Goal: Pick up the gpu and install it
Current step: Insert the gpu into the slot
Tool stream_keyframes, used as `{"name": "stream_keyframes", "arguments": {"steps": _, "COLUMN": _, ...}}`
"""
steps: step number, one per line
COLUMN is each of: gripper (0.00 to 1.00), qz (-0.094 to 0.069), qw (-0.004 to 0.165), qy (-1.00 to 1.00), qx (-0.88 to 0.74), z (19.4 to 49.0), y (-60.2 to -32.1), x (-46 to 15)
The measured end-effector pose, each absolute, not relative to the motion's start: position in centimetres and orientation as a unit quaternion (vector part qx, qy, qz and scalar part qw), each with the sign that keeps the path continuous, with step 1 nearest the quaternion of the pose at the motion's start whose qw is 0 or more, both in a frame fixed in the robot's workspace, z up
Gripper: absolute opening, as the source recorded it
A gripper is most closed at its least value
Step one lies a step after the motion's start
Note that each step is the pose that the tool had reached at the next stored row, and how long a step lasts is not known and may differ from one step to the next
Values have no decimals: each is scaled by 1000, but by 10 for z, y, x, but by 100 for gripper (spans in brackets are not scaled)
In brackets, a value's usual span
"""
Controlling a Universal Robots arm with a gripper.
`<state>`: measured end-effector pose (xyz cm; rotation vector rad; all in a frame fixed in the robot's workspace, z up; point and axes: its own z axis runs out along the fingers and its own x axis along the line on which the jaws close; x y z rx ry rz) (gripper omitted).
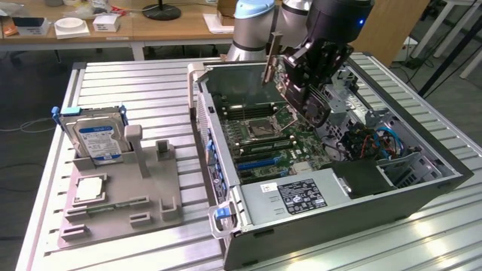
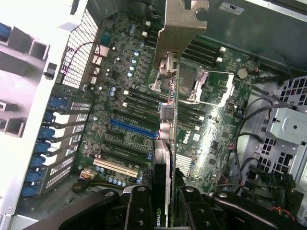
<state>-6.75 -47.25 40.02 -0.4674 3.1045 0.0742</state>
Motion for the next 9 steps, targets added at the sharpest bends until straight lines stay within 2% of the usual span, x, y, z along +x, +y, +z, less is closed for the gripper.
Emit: {"name": "stream_keyframes", "arguments": {"steps": 9, "gripper": 27, "qz": 24, "qw": 0, "qy": 984, "qx": -175, "z": 400, "y": -473, "x": -68}}
